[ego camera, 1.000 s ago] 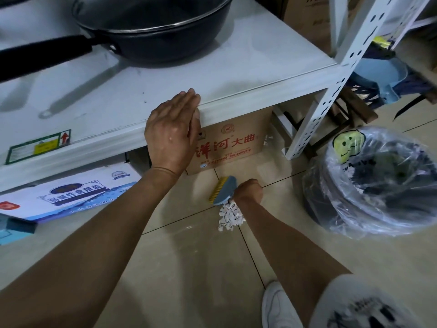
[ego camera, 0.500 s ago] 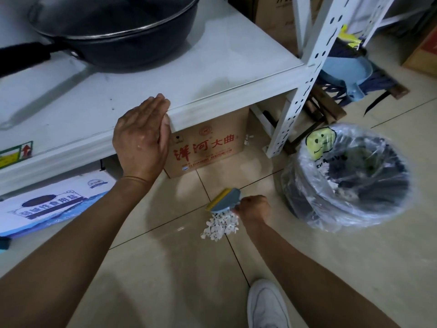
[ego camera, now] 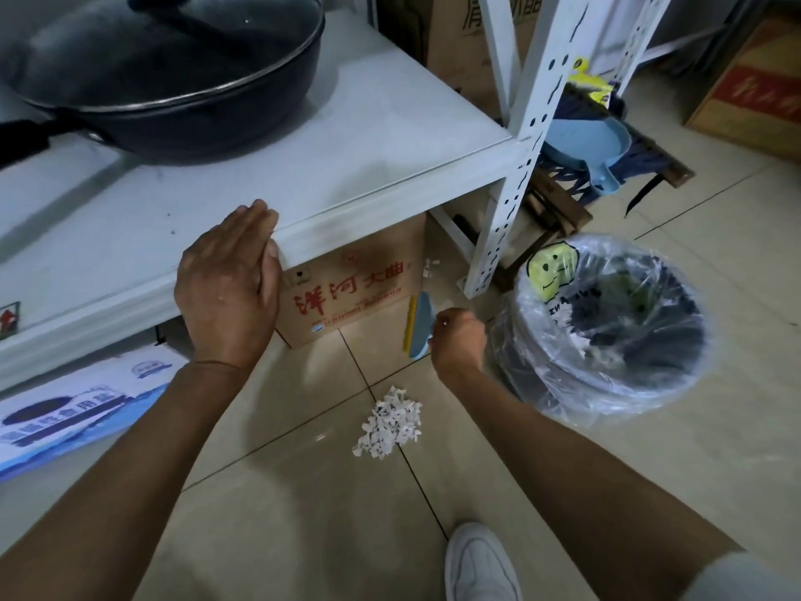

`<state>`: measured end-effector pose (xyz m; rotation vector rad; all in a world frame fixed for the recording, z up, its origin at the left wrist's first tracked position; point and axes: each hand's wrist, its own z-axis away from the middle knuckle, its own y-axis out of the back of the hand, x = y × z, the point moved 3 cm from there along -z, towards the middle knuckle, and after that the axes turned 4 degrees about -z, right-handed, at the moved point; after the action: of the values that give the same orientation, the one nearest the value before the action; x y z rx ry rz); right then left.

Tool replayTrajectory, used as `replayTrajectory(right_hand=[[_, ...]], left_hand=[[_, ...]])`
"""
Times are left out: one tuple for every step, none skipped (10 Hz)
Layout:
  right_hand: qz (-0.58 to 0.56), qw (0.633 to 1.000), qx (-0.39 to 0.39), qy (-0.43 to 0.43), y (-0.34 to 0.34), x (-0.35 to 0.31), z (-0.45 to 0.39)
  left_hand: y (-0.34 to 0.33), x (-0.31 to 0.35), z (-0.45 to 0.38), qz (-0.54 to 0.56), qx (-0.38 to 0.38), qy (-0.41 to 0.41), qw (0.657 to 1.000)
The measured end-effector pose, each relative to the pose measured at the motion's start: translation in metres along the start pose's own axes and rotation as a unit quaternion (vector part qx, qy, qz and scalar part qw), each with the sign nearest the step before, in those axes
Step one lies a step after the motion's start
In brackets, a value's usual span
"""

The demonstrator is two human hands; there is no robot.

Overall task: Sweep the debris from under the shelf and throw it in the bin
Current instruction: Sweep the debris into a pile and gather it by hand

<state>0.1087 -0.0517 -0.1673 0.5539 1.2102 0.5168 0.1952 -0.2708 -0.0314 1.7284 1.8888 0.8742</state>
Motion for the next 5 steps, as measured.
replayTrajectory(right_hand=[[0.041,0.999,-0.009,0.034,0.005,-0.012,-0.007],[0.063,0.994,-0.048,0.073,0.01,-0.03,-0.014],[0.086,0.989,-0.051,0.112,0.013,-0.047,-0.019],[0.106,0.984,-0.039,0.141,0.009,-0.052,-0.019],[0.082,0.986,-0.025,0.14,0.006,-0.047,-0.023]], left_hand=[[0.009,0.027,0.011,0.058,-0.059,0.009,0.997],[-0.005,0.075,0.037,0.121,-0.156,-0.035,0.98],[-0.058,0.106,0.052,0.162,-0.279,-0.003,0.946],[-0.102,0.119,0.053,0.223,-0.37,0.068,0.899],[-0.128,0.117,0.048,0.259,-0.353,0.089,0.895]])
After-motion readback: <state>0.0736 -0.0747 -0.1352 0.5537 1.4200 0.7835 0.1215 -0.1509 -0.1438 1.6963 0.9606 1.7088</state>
